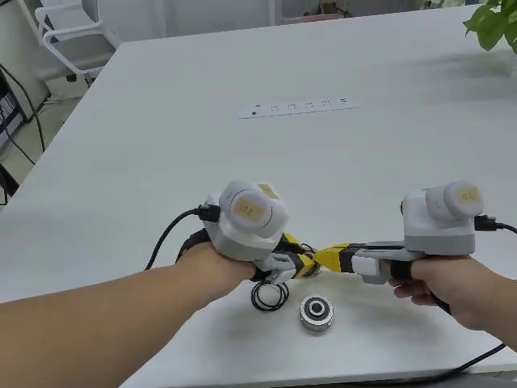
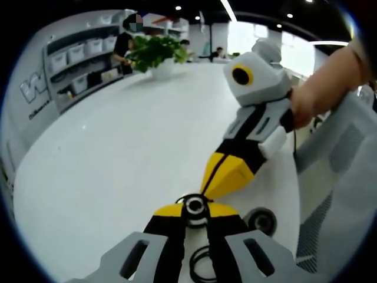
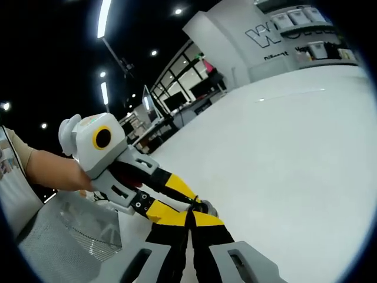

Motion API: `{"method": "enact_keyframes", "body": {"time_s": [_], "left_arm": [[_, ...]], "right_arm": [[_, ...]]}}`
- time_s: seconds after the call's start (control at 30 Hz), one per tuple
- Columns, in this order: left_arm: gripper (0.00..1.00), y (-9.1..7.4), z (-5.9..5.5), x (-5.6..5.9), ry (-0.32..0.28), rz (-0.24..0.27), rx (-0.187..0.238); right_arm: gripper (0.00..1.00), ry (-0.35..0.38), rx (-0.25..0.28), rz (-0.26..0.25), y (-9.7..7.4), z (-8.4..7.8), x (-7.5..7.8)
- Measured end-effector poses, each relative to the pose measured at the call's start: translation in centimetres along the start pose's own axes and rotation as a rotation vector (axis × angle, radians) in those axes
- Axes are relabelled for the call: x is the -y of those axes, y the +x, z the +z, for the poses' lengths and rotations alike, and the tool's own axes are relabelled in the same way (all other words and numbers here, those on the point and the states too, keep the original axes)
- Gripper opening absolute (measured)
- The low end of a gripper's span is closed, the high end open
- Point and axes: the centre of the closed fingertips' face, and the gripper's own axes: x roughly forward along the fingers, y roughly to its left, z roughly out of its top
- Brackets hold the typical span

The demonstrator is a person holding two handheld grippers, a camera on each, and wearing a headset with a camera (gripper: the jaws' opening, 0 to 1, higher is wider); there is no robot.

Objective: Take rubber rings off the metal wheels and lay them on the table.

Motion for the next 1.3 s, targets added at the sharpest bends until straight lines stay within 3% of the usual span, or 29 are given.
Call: {"method": "enact_keyframes", "body": {"time_s": [0.63,0.93,1.3], "left_arm": [[0.21,-2.6,0.3,0.2,0.002,-0.013,0.031],[0.25,-4.5,0.7,0.9,0.007,-0.030,0.068],[0.35,-7.1,1.2,1.0,-0.019,-0.027,0.119]], "right_arm": [[0.00,-0.012,0.001,-0.002,0.0,0.3,0.2],[0.00,-0.011,0.006,0.009,0.0,0.5,-0.3],[0.00,-0.002,0.026,0.029,-0.2,1.4,-1.2]]}}
